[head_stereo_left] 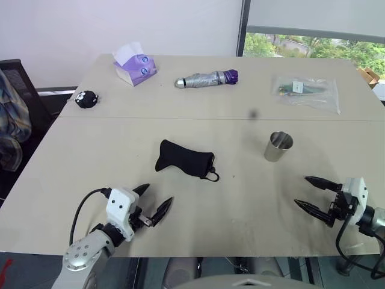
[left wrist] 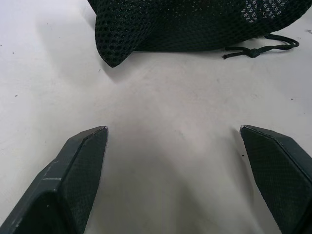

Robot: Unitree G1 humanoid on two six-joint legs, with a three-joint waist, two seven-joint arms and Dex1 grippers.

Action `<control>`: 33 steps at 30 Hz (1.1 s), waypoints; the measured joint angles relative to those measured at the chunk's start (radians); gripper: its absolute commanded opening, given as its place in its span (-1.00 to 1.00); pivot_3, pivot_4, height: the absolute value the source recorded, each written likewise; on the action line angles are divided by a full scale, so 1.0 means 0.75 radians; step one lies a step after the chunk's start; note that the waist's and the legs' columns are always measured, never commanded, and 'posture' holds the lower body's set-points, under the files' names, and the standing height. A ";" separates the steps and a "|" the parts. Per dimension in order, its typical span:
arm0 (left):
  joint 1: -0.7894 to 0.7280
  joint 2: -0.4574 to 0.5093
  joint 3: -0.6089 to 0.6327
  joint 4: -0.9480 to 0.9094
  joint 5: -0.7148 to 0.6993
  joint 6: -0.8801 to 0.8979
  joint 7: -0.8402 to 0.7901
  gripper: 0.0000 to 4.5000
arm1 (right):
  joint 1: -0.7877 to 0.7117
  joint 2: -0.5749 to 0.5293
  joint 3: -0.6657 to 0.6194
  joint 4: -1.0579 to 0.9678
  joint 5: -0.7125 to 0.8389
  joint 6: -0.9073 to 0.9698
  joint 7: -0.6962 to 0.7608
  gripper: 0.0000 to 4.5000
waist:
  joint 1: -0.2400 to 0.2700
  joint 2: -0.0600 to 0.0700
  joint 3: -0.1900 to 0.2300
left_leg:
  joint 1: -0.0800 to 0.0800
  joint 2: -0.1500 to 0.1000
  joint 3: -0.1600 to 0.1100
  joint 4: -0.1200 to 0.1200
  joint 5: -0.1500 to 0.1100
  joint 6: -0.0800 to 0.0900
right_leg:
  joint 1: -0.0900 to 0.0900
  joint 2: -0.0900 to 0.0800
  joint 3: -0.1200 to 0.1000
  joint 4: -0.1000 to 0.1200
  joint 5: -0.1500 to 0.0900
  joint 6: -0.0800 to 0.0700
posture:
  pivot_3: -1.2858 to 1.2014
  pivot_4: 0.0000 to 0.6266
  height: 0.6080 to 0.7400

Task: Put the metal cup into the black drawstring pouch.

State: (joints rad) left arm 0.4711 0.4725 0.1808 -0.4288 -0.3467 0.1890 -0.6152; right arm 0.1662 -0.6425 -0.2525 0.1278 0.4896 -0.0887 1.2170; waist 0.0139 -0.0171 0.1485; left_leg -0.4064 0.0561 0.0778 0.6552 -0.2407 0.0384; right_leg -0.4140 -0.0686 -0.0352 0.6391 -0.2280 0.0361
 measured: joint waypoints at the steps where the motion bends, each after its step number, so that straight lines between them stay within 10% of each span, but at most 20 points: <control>1: 0.000 0.000 0.000 0.000 0.000 0.000 0.000 0.99 | 0.000 0.000 0.000 0.000 0.000 0.000 0.000 1.00 | 0.000 0.000 0.000 | 0.000 0.000 0.000 0.000 0.000 0.000 | 0.000 0.000 0.000 0.000 0.000 0.000 | 0.03 -0.52 1.00; 21: -0.051 0.014 -0.126 -0.165 -0.042 0.181 0.000 0.99 | -0.012 0.014 0.000 0.000 0.006 -0.011 -0.005 1.00 | 0.002 0.000 0.000 | 0.000 0.000 -0.001 0.000 0.000 0.000 | 0.000 0.001 -0.001 -0.001 0.000 0.000 | 0.03 -0.52 1.00; 33: -0.290 -0.086 -0.470 -0.340 0.099 0.388 0.224 0.99 | 0.118 -0.006 0.009 -0.403 0.157 0.121 0.037 1.00 | 0.002 -0.001 0.001 | 0.000 -0.001 -0.001 0.000 0.000 0.000 | 0.001 0.004 0.002 0.000 0.000 0.000 | 0.03 -0.52 1.00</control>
State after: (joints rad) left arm 0.2535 0.4082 -0.1716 -0.6837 -0.2724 0.4801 -0.4472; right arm 0.2546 -0.6473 -0.2458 -0.1740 0.6074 0.0018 1.2450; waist 0.0151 -0.0178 0.1491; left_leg -0.4065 0.0555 0.0768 0.6549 -0.2406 0.0386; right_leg -0.4136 -0.0655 -0.0336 0.6387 -0.2279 0.0362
